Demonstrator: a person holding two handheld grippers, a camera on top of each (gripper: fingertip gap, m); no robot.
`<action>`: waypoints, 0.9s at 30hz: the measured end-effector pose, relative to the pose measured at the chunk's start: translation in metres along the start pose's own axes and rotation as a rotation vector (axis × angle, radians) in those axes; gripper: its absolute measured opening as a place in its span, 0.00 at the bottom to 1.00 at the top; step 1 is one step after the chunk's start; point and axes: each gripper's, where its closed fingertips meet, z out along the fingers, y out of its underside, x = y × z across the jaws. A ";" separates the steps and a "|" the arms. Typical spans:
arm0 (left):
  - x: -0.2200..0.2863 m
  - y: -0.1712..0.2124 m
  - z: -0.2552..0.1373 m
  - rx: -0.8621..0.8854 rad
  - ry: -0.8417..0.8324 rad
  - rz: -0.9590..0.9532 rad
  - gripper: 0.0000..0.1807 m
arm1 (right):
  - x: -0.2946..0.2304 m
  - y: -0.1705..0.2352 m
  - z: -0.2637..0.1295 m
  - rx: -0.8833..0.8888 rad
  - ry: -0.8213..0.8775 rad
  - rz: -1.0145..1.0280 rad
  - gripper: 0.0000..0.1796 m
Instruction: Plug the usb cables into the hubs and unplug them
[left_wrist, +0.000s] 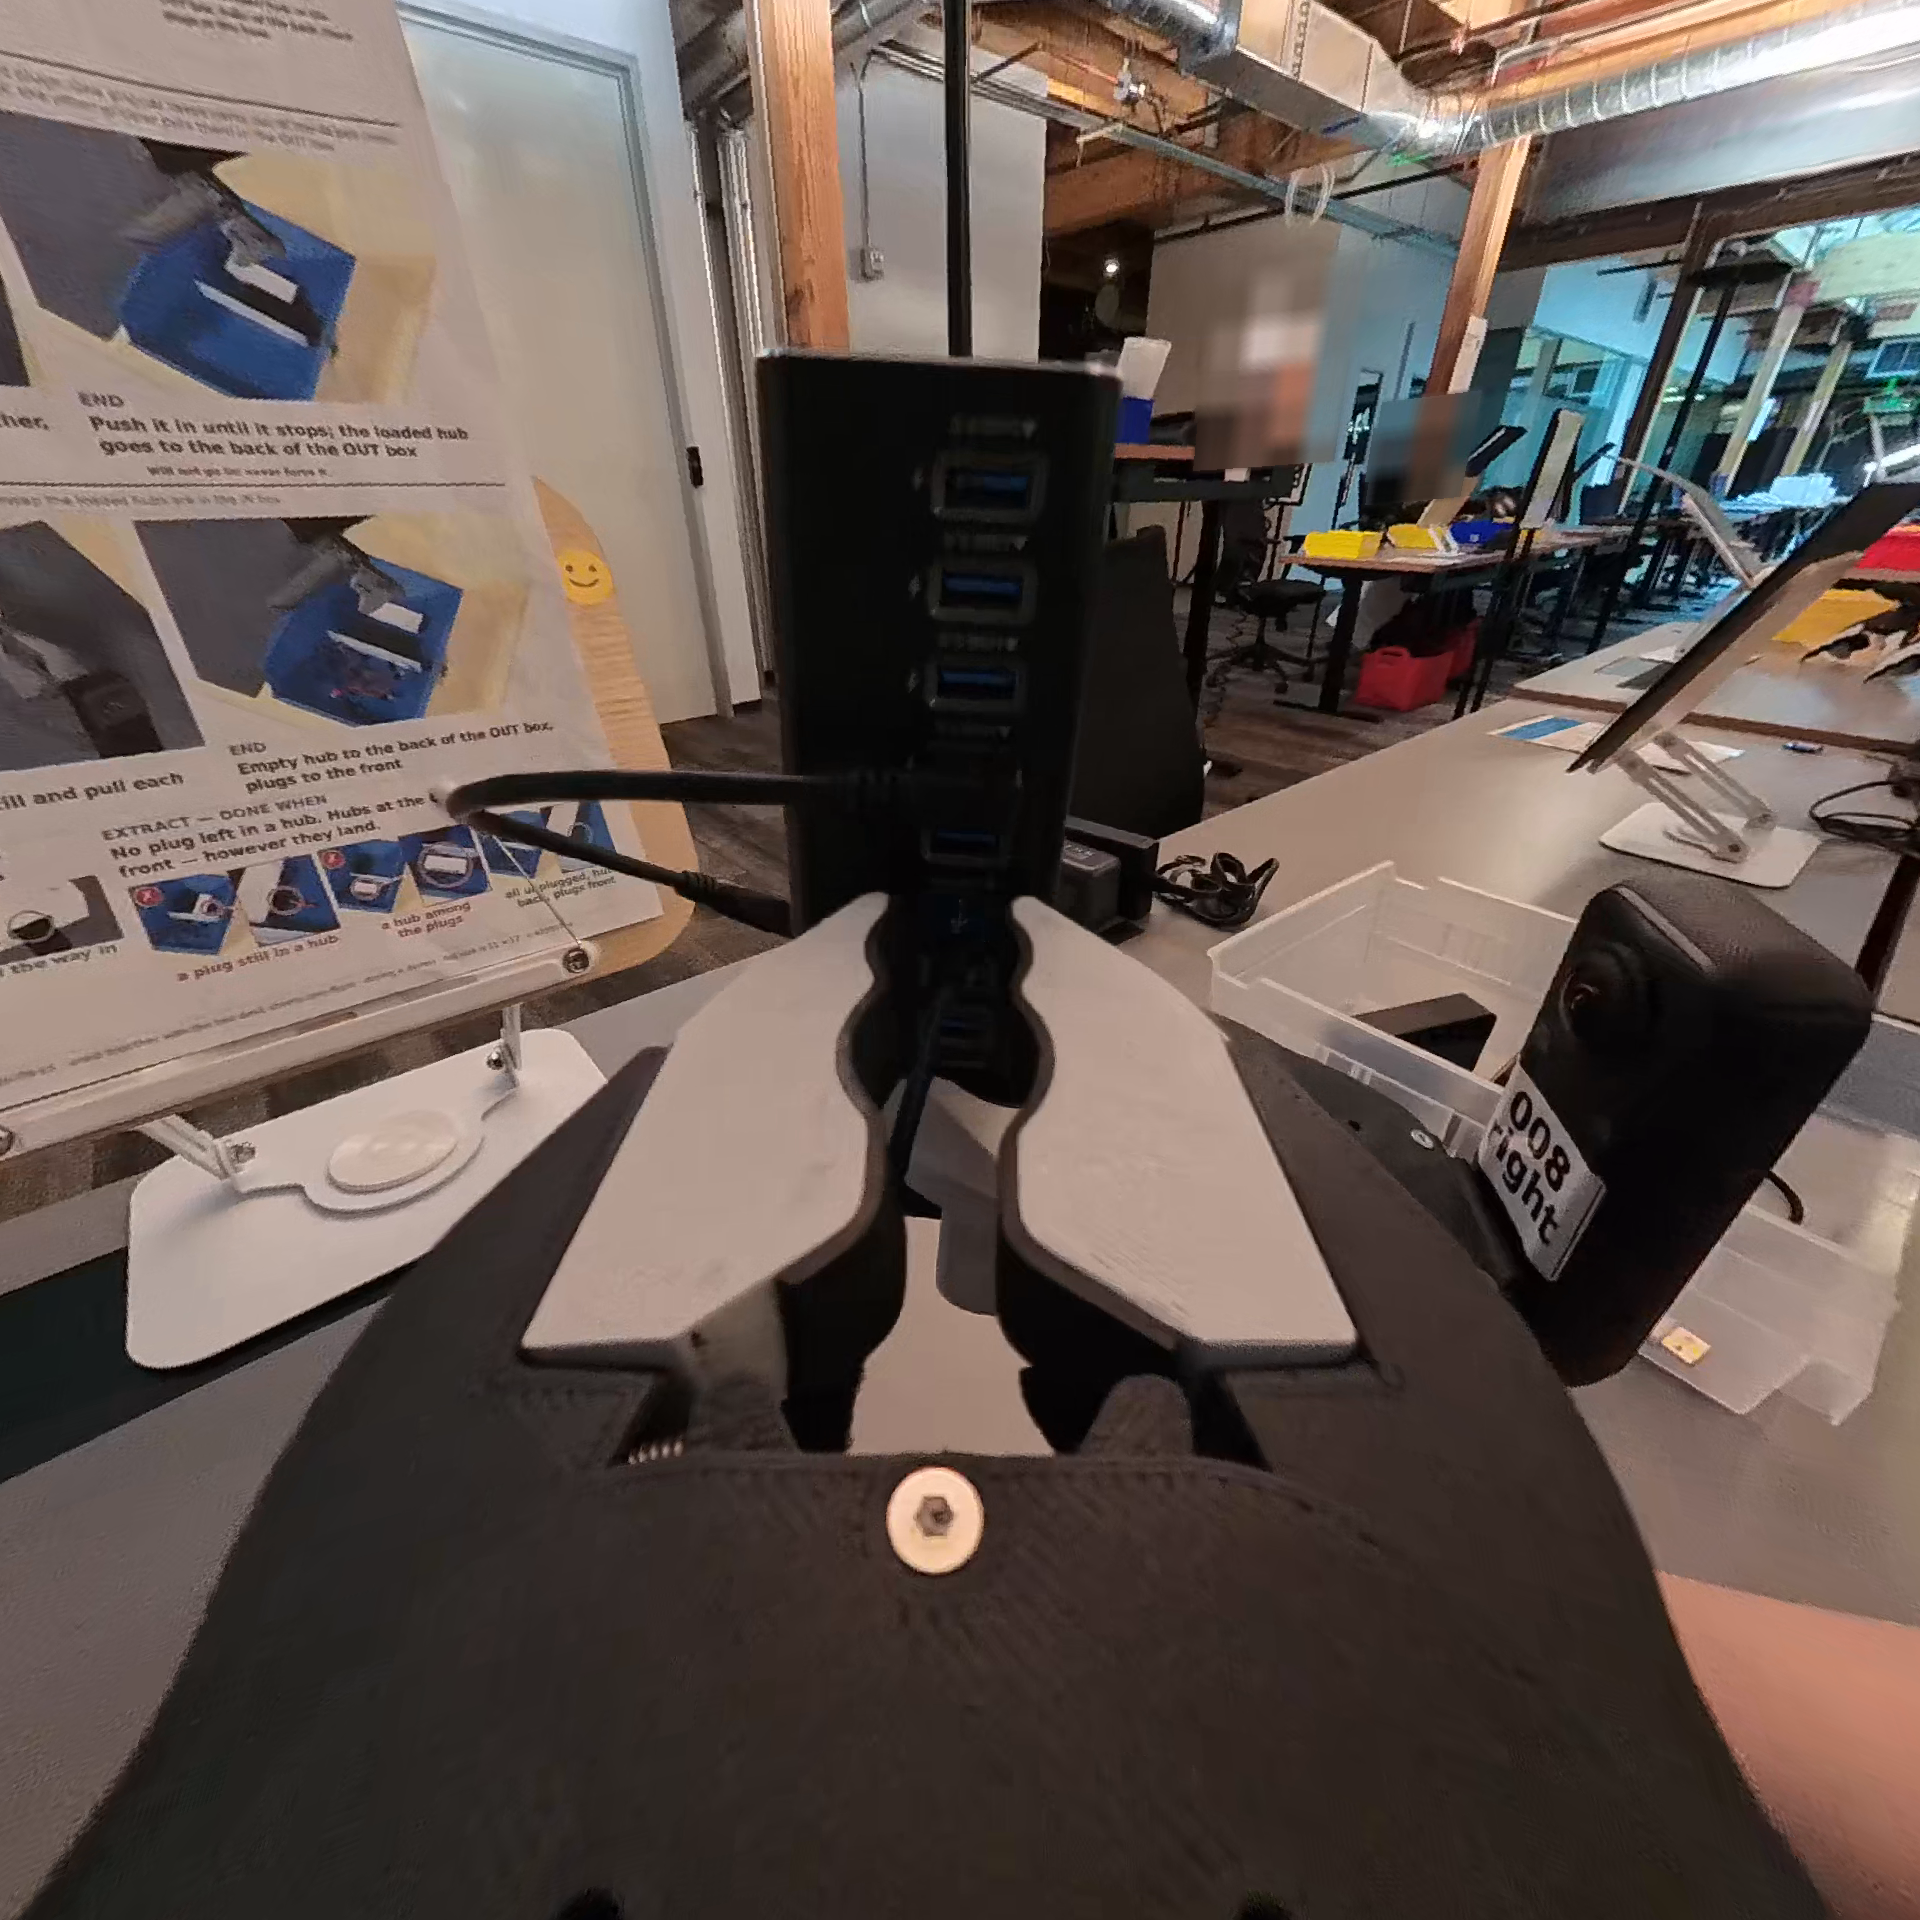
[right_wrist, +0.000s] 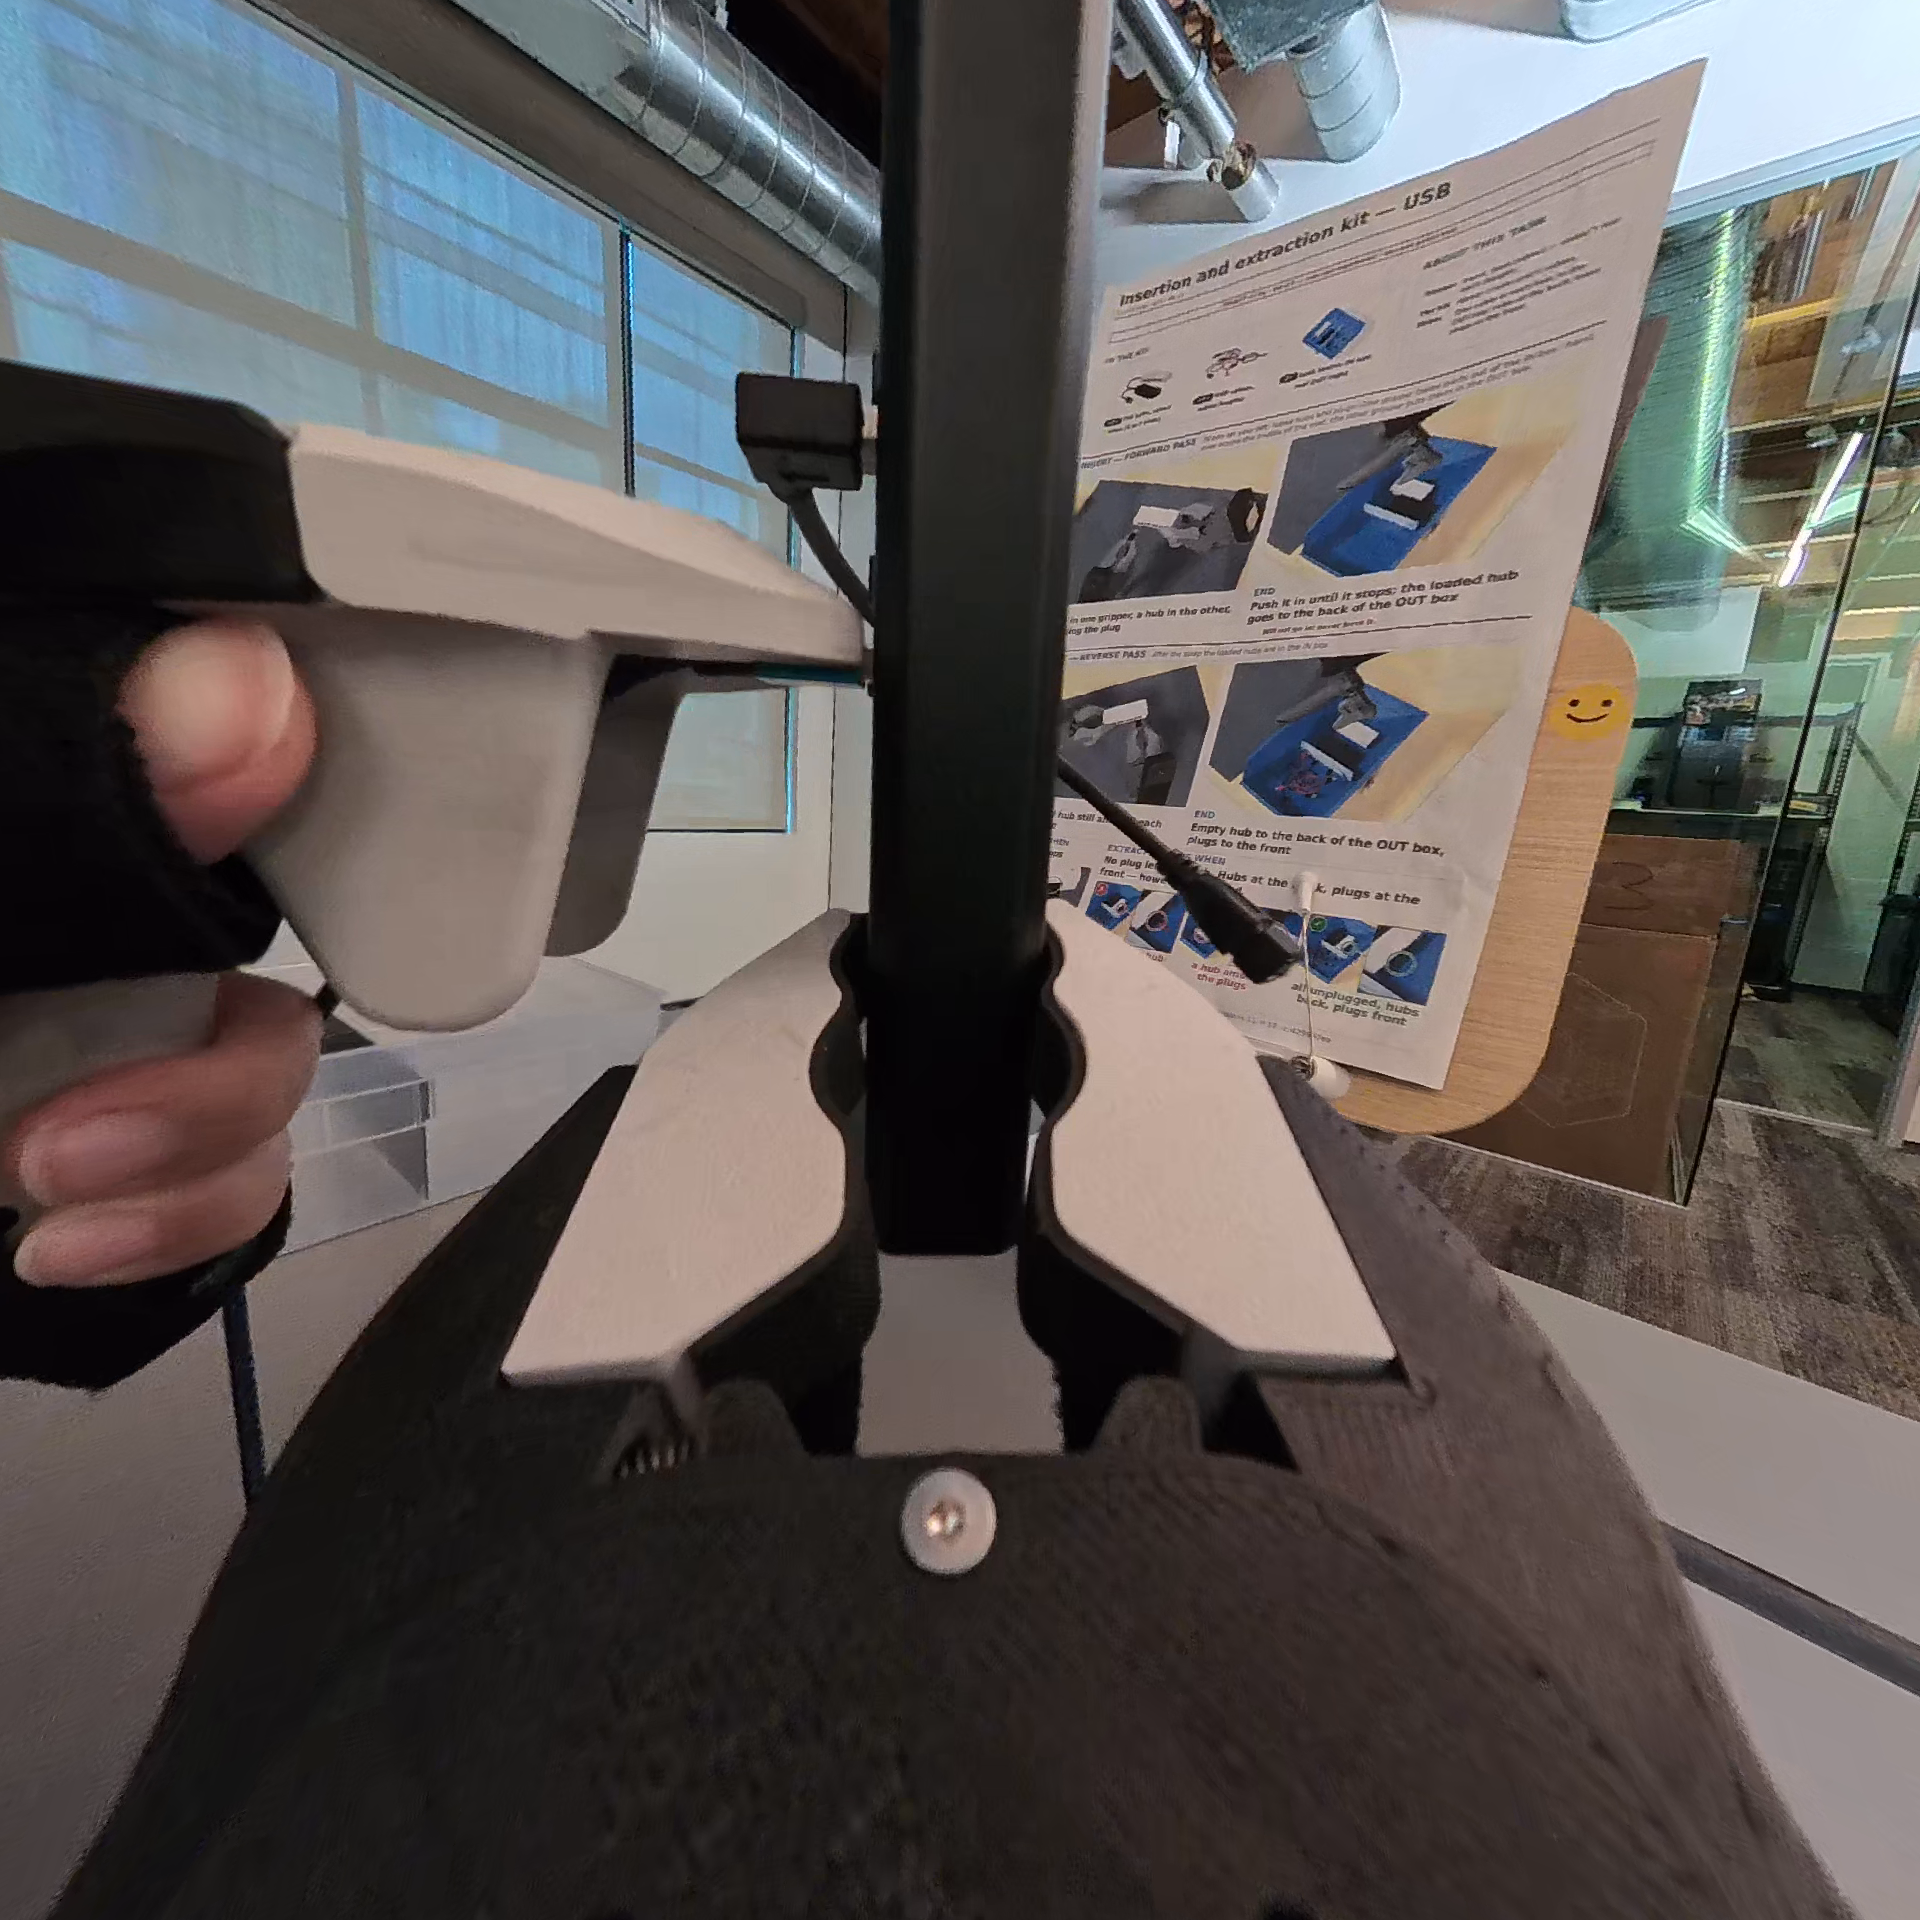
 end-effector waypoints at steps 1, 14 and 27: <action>0.000 0.001 0.001 -0.009 -0.001 0.007 0.08 | 0.001 0.001 0.000 -0.001 0.001 0.007 0.15; 0.000 0.012 0.004 -0.076 0.002 0.010 0.07 | 0.002 0.003 0.000 -0.012 -0.005 0.004 0.15; -0.003 0.010 0.003 -0.042 -0.032 0.021 0.08 | 0.000 0.007 0.001 -0.025 -0.028 0.007 0.15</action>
